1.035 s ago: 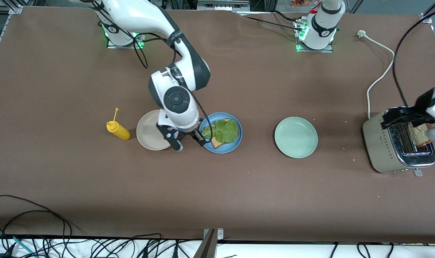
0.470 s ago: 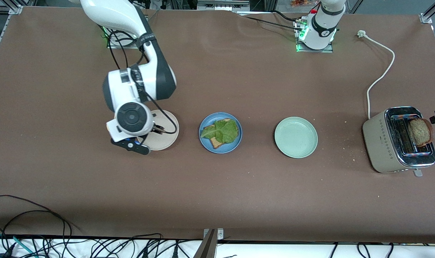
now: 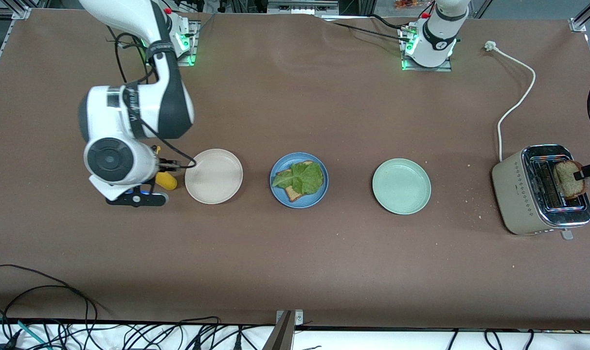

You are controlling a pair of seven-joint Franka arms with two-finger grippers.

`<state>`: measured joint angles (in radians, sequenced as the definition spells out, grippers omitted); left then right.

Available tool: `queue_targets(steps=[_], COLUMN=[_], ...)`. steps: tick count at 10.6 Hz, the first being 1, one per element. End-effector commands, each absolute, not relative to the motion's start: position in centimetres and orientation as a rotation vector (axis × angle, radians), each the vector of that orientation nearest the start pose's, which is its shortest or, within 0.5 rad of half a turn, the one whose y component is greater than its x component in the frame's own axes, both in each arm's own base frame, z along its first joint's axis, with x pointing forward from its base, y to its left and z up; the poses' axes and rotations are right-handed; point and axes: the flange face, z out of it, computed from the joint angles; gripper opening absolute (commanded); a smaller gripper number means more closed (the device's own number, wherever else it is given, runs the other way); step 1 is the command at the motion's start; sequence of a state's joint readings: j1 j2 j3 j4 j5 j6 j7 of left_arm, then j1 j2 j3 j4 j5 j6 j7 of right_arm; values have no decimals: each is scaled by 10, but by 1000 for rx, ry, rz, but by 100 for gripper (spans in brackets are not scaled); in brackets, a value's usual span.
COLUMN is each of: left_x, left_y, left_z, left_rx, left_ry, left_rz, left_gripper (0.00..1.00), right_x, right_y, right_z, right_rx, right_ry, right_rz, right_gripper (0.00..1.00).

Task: Make sandwich in blue plate with both arms
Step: 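Grasp the second bread slice with the left gripper while the right gripper withdraws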

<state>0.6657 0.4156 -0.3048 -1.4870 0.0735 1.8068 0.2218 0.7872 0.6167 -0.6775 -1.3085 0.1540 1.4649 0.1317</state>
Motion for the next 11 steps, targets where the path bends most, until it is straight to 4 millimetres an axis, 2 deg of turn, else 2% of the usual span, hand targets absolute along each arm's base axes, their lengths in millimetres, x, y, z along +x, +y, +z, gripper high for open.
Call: queue_targets(steps=[1, 2, 3, 4, 5, 7, 8, 10, 11], left_x=[615, 615, 617, 617, 618, 620, 620, 619, 618], left_y=[287, 289, 288, 289, 288, 286, 286, 286, 285], left_z=[415, 407, 397, 388, 384, 375, 373, 375, 377], left_rx=[-3116, -3118, -3124, -3130, -3133, -3138, -3139, -3138, -3137], left_ry=[-193, -205, -204, -204, -201, -193, -189, -190, -188], left_rz=[164, 179, 200, 218, 224, 243, 250, 258, 256], left_gripper=[96, 94, 92, 91, 91, 89, 69, 18, 1], right_x=[620, 616, 614, 615, 615, 606, 602, 599, 598], right_y=[137, 113, 66, 33, 4, -55, -73, -106, -121], right_z=[428, 424, 424, 423, 413, 384, 367, 346, 338], right_rx=[-3275, -3237, -3169, -3102, -3033, -2852, -2783, -2659, -2572], right_ry=[-141, -272, -303, -411, -497, -604, -694, -799, -806], right_rz=[548, 529, 511, 476, 482, 356, 296, 196, 105], right_gripper=[100, 100, 100, 100, 100, 100, 100, 100, 100])
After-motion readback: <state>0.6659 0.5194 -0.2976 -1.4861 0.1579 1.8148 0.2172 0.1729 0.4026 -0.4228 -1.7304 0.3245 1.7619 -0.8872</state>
